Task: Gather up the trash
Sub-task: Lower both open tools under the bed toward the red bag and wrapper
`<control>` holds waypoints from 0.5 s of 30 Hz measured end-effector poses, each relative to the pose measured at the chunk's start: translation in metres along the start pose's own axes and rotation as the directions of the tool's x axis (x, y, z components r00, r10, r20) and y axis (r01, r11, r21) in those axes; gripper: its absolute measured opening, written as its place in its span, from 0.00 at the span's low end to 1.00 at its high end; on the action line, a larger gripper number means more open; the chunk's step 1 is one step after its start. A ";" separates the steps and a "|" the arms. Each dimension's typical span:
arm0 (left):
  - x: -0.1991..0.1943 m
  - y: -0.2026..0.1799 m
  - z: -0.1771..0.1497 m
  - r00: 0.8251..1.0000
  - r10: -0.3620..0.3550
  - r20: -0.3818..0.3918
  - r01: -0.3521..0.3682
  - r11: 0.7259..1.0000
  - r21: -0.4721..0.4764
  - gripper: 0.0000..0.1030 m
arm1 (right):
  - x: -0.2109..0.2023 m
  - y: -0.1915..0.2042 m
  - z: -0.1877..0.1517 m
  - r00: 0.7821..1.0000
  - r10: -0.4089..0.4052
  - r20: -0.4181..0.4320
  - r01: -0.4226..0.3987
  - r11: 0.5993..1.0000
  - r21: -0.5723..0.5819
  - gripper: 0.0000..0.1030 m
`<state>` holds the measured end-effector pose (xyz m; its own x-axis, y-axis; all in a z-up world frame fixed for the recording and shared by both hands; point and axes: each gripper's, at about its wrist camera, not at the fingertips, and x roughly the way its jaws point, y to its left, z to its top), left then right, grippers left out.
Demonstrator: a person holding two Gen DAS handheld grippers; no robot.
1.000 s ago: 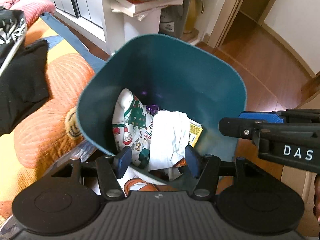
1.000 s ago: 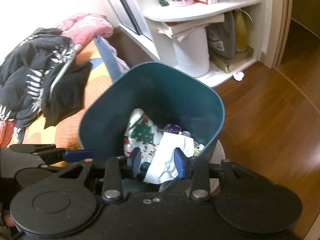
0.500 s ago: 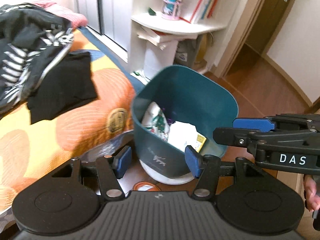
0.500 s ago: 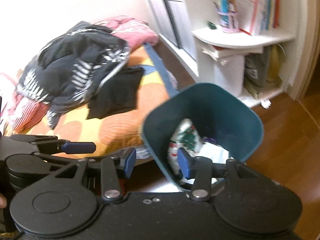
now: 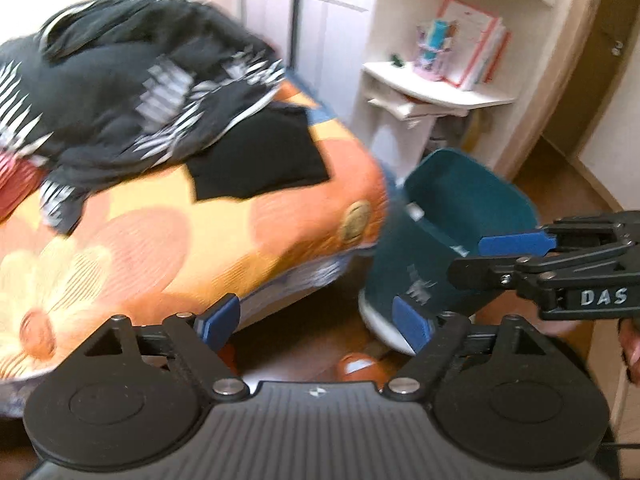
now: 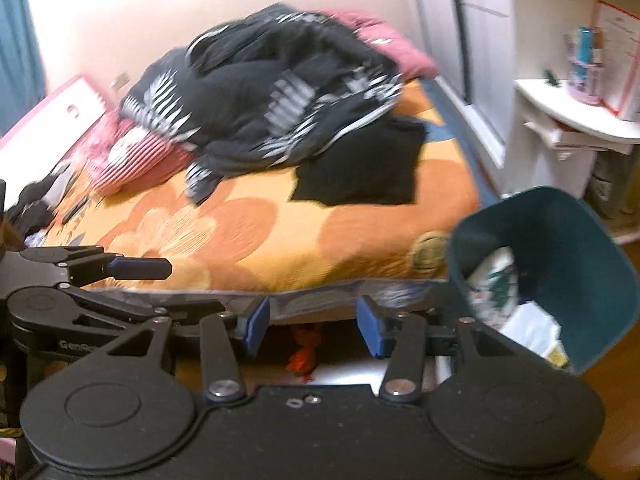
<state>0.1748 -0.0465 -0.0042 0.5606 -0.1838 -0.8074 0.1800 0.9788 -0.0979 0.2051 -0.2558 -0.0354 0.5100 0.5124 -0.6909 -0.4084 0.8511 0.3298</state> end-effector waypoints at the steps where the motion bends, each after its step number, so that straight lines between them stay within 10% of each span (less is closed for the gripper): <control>1: 0.003 0.008 -0.006 1.000 0.010 -0.008 -0.010 1.000 -0.003 0.83 | 0.008 0.007 -0.001 1.000 0.008 -0.016 -0.008 1.000 -0.010 0.49; 15: 0.115 0.115 -0.107 0.963 0.070 -0.259 -0.087 0.995 -0.055 0.88 | 0.173 0.047 -0.041 0.965 0.028 -0.262 -0.019 0.999 0.037 0.51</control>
<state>0.1735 0.0550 -0.1711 0.3435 -0.0850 -0.9353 0.0854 0.9946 -0.0590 0.2431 -0.1320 -0.1662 0.2820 0.4882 -0.8259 -0.3893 0.8450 0.3666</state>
